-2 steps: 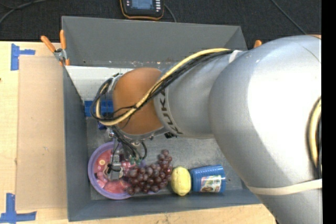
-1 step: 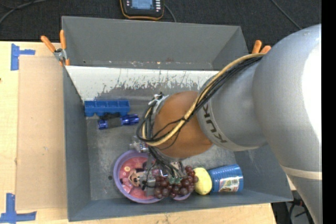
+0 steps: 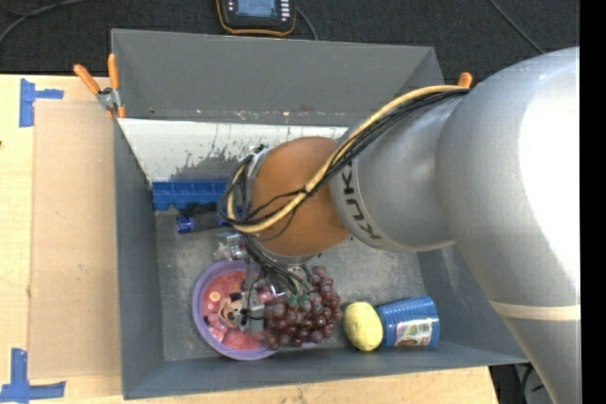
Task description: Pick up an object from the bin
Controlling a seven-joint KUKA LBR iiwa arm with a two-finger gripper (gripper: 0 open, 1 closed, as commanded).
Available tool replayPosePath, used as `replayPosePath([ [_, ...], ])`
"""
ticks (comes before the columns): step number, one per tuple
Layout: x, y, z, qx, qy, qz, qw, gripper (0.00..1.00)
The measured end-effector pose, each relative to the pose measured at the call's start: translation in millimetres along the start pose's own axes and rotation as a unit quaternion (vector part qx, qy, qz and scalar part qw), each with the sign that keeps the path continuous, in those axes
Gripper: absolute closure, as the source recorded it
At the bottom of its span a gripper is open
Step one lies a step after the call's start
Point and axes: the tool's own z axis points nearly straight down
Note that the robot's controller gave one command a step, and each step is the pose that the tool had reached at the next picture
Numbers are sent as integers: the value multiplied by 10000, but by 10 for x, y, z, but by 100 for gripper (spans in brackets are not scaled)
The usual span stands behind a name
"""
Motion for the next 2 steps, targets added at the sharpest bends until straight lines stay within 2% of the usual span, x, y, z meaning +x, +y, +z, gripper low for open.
replayPosePath([
  [1,308,-142,-93,5,-234,459,9987,0],
  [2,-47,-15,-40,-13,-144,47,9999,100],
])
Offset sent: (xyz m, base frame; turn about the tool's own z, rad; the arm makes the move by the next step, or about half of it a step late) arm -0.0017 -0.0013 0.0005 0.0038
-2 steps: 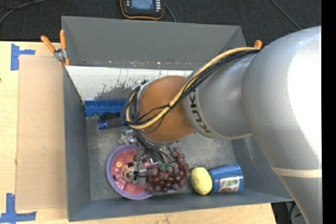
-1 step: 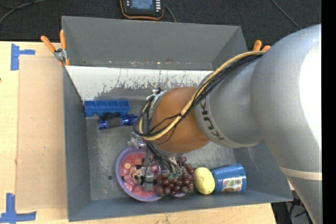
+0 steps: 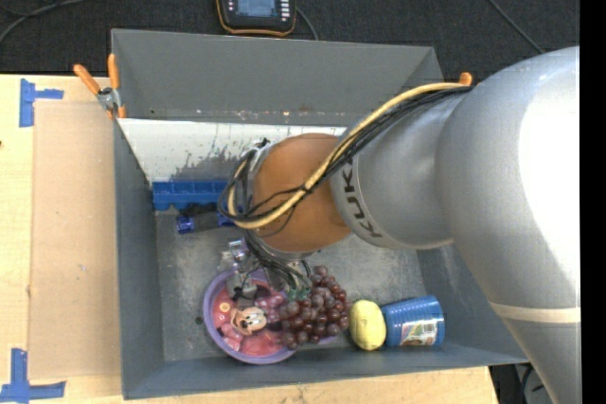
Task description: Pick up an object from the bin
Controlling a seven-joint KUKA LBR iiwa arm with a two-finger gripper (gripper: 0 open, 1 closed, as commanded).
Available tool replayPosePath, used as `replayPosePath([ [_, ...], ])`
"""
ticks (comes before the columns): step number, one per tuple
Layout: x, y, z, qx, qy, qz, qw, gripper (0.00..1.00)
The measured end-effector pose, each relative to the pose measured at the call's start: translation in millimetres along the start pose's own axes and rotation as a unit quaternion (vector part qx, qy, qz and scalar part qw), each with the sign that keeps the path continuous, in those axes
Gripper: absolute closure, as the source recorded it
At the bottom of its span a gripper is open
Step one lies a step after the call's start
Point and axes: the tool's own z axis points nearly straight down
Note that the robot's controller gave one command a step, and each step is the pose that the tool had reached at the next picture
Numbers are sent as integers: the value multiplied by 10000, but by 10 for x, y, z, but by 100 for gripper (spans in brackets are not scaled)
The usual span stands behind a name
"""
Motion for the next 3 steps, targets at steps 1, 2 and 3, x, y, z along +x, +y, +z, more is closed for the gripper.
replayPosePath([
  [1,1,0,0,1,1,1,10000,100],
  [2,24,-1,-164,6,53,6,10000,100],
  [3,8,10,-626,8,69,9,10000,100],
])
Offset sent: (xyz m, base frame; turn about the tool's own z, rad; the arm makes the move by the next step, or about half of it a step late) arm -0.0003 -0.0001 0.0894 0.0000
